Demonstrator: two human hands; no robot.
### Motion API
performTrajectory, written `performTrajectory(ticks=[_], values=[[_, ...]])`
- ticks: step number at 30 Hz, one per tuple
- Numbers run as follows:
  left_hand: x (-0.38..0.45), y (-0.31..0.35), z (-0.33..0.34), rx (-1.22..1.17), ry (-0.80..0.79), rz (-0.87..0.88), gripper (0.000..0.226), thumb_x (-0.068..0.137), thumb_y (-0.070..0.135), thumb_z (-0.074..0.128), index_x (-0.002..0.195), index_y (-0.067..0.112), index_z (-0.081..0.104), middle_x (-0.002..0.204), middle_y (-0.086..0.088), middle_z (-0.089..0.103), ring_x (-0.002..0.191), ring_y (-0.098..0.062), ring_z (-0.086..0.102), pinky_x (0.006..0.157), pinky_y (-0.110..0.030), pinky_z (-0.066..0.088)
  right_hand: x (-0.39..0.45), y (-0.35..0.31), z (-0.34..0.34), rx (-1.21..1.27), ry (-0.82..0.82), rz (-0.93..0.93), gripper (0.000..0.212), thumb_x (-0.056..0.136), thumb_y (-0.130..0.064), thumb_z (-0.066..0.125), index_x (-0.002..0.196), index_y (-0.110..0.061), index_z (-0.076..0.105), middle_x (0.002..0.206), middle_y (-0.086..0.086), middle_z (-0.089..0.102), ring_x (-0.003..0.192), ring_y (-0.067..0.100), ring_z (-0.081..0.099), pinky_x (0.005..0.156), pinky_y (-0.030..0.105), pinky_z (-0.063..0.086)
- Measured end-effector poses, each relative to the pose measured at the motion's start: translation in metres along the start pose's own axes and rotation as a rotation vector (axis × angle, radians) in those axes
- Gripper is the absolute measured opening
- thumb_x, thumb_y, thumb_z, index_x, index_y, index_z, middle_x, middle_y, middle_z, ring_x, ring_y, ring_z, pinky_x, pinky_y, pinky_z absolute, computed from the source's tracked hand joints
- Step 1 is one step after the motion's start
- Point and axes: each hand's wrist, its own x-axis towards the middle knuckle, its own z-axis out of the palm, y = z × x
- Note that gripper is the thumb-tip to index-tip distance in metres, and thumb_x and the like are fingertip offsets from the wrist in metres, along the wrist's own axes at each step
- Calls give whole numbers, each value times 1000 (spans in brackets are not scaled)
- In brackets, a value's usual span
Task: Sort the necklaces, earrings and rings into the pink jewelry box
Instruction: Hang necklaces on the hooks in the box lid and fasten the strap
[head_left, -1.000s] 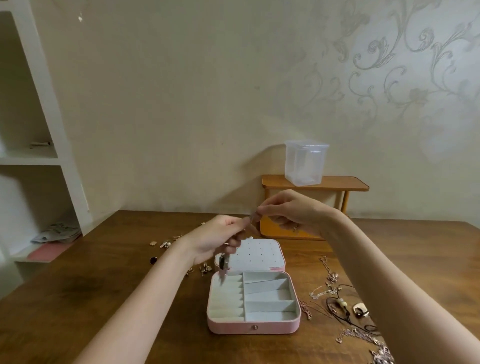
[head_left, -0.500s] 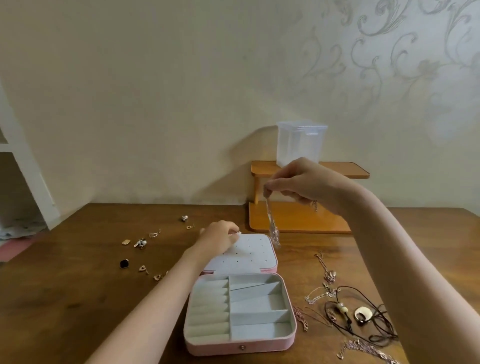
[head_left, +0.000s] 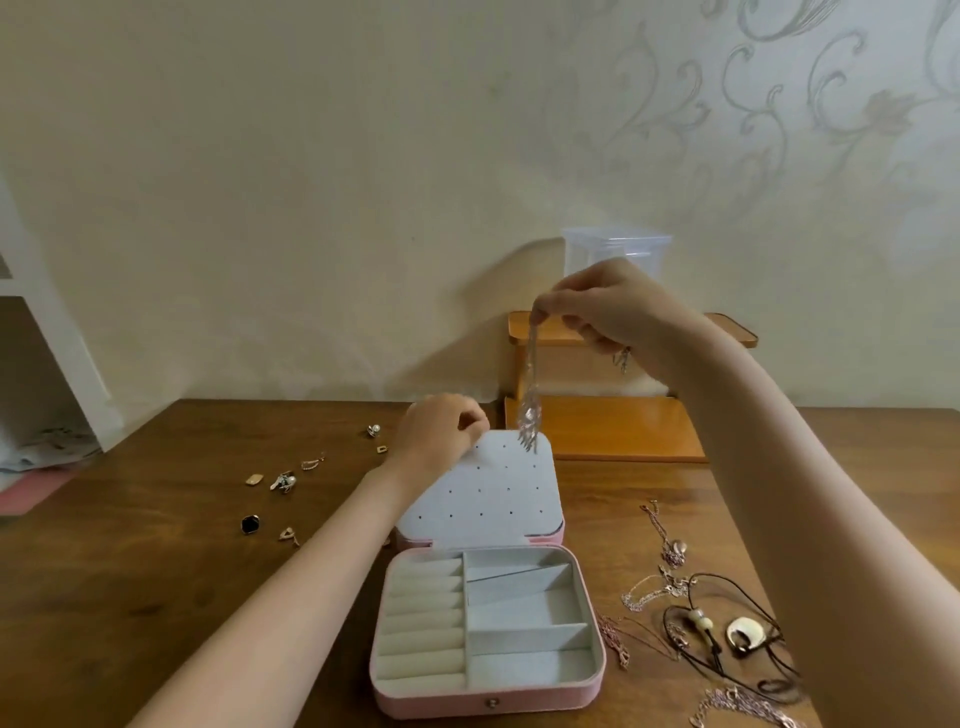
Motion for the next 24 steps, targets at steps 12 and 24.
performTrajectory(ticks=[12, 24], values=[[-59, 3, -67, -231, -150, -211, 26, 95, 31, 48, 80, 14, 62, 77, -2, 69, 68, -16, 66, 69, -24, 48, -1, -21, 2, 30, 67, 14, 19, 90, -11, 56, 76, -7, 68, 55, -1, 39, 40, 8, 29, 37, 18, 23], [-60, -25, 3, 273, -30, -380, 14, 97, 12, 40, 105, 6, 50, 98, -10, 63, 87, -25, 61, 66, -30, 46, -2, -20, 32, 13, -77, 7, 20, 91, -18, 56, 83, -6, 70, 56, -1, 41, 46, 11, 26, 37, 16, 22]])
